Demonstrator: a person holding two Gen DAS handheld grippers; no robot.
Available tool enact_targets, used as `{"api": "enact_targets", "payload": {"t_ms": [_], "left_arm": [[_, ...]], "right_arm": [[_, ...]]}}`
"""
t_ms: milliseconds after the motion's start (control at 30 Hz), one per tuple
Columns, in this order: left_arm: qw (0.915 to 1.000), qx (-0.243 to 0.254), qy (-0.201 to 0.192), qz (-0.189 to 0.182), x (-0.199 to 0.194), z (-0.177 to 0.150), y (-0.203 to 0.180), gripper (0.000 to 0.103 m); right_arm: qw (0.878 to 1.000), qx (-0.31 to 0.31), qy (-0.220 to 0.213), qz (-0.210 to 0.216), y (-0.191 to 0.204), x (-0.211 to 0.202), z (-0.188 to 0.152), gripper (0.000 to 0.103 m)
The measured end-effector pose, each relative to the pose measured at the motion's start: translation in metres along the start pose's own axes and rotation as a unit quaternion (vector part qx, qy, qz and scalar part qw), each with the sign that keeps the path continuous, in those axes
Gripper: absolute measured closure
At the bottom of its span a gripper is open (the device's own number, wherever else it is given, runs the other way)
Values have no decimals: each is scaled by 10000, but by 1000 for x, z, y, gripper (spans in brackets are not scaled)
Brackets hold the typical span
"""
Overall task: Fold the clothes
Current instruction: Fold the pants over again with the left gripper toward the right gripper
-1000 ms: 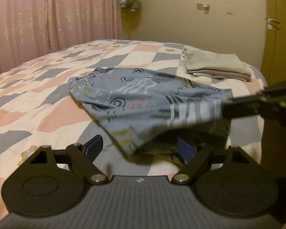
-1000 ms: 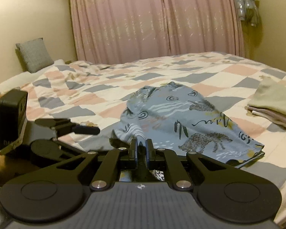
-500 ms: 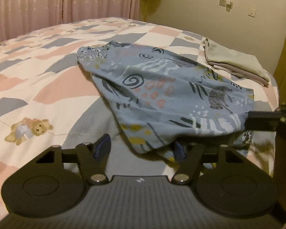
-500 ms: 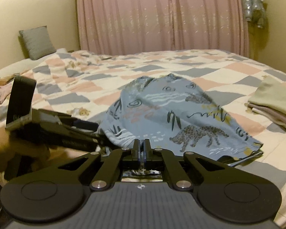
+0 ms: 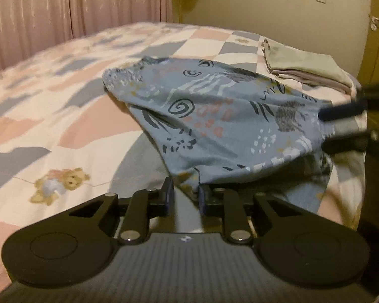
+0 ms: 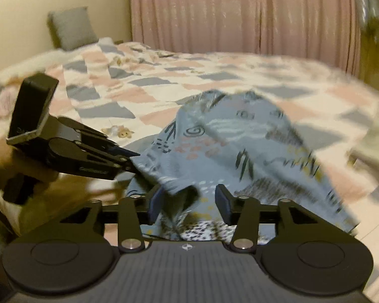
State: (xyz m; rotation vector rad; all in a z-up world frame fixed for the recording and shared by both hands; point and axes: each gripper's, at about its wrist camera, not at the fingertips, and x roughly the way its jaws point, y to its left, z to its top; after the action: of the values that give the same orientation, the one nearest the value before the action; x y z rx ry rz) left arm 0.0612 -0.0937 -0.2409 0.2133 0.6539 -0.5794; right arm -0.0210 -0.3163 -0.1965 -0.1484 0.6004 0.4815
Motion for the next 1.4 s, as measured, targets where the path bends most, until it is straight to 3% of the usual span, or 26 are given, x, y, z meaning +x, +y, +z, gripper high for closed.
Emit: {"api": "enact_targets", "payload": {"t_ms": [167, 333, 433, 500, 567, 633, 733, 833, 933, 1000, 1100, 1233, 1400], "left_arm": [[9998, 91, -146, 60, -12, -17, -1, 85], [9996, 133, -193, -127, -14, -16, -3, 85], [9993, 234, -251, -142, -16, -15, -8, 76], [9993, 198, -271, -159, -16, -15, -10, 61], [9995, 100, -275, -136, -14, -15, -10, 55], [9995, -94, -251, -149, -10, -13, -9, 48], [9987, -314, -258, -292, -2, -5, -9, 47], [9973, -501, -281, -458, 6, 4, -10, 48], [9954, -696, -239, -607, 15, 11, -8, 62], [9948, -818, -197, -568, 15, 11, -5, 98], [9971, -660, -228, -305, 3, 10, 1, 99], [9983, 180, -398, 374, -22, 9, -2, 100], [9972, 519, -286, 457, -33, 3, -7, 100]], "right_arm": [[9992, -279, -61, -265, 20, 1, -10, 53], [9915, -1150, 129, -591, 61, 10, -19, 47], [9863, -1437, 170, -794, 69, 24, -19, 48], [9864, -1426, 166, -796, 66, 29, -15, 62], [9878, -1352, 156, -757, 62, 32, -10, 103], [9938, -913, -55, -638, 49, 25, -2, 103], [9979, -125, -381, -513, 23, 9, 9, 103], [9972, 229, -553, -449, 10, 0, 14, 103], [9965, 333, -639, -434, 6, -4, 15, 103], [9961, 355, -649, -473, 5, -5, 14, 103], [9958, 437, -613, -519, 3, -5, 9, 103], [9968, 383, -526, -467, 6, -2, 2, 103], [9971, 378, -483, -442, 10, -1, -3, 103]]}}
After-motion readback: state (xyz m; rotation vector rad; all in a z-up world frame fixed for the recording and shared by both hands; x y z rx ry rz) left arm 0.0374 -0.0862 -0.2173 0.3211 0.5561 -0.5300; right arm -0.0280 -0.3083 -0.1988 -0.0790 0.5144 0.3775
